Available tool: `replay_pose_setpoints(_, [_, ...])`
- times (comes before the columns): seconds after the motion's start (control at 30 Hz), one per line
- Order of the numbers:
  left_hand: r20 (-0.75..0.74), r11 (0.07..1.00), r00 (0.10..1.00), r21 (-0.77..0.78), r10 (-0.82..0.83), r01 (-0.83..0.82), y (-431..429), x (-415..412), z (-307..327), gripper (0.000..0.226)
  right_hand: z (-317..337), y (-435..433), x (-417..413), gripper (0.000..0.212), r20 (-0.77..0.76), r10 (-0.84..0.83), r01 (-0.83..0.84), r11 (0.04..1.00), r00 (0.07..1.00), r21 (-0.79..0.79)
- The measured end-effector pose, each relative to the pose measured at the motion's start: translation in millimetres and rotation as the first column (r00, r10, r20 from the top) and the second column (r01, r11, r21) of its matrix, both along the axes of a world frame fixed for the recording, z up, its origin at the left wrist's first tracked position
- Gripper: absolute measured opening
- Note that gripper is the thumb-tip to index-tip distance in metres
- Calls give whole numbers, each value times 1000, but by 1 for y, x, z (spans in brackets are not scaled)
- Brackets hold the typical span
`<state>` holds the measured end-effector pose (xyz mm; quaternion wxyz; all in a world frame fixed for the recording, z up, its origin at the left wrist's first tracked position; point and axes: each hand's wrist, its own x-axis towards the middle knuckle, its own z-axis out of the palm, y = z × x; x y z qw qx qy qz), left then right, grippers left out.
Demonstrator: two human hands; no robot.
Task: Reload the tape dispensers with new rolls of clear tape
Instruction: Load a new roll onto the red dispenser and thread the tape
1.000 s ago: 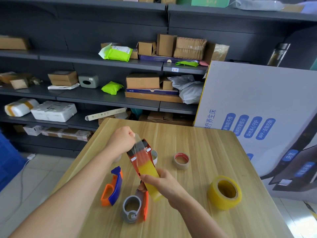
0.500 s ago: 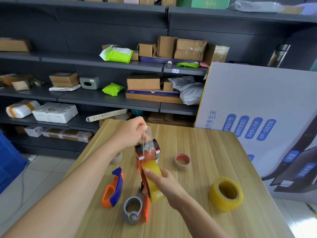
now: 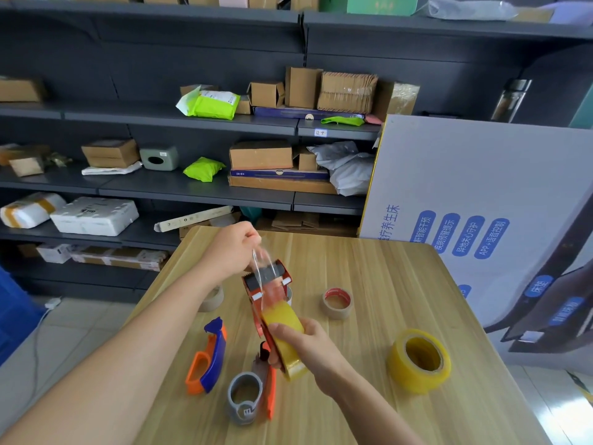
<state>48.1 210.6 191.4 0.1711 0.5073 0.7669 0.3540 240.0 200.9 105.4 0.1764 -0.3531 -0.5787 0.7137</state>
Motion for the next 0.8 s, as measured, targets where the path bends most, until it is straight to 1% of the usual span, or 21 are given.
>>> replay_pose_setpoints(0.07, [56,1000,998,-4,30,-29,1,-1,-3,22,-2,1,0,45,-11,-31,31,1000,999,-3])
replay_pose_setpoints(0.1, [69,999,997,-10,45,-45,2,-2,-4,22,-3,1,-1,51,-15,-41,41,999,999,-2])
replay_pose_setpoints(0.13, [59,998,997,-17,55,-54,3,-3,-6,22,-4,2,0,53,-17,-41,41,999,999,3])
replay_pose_setpoints(0.2, [-39,998,997,-24,59,-60,2,-5,-7,22,-3,3,0,45,-29,-15,15,1000,999,12])
replay_pose_setpoints(0.27, [-184,999,982,9,33,-32,2,-4,-6,22,-1,3,0,36,-39,33,-32,999,999,24])
replay_pose_setpoints(0.37, [-414,998,909,31,-39,57,4,1,-1,20,0,2,-3,36,1,56,-56,998,998,22])
replay_pose_setpoints(0.43, [-490,996,870,28,-60,84,7,1,1,19,1,2,-3,38,14,52,-52,998,999,20])
replay_pose_setpoints(0.53, [-502,994,865,77,-27,75,7,-7,-7,18,5,3,-3,37,-14,71,-71,997,997,37])
replay_pose_setpoints(0.67, [-480,972,876,227,52,66,2,-12,-15,17,8,3,-1,28,-38,4,-5,1000,999,-15])
replay_pose_setpoints(0.8, [-514,951,854,298,82,88,-4,-16,-24,21,7,2,2,38,-65,9,-11,999,998,-32])
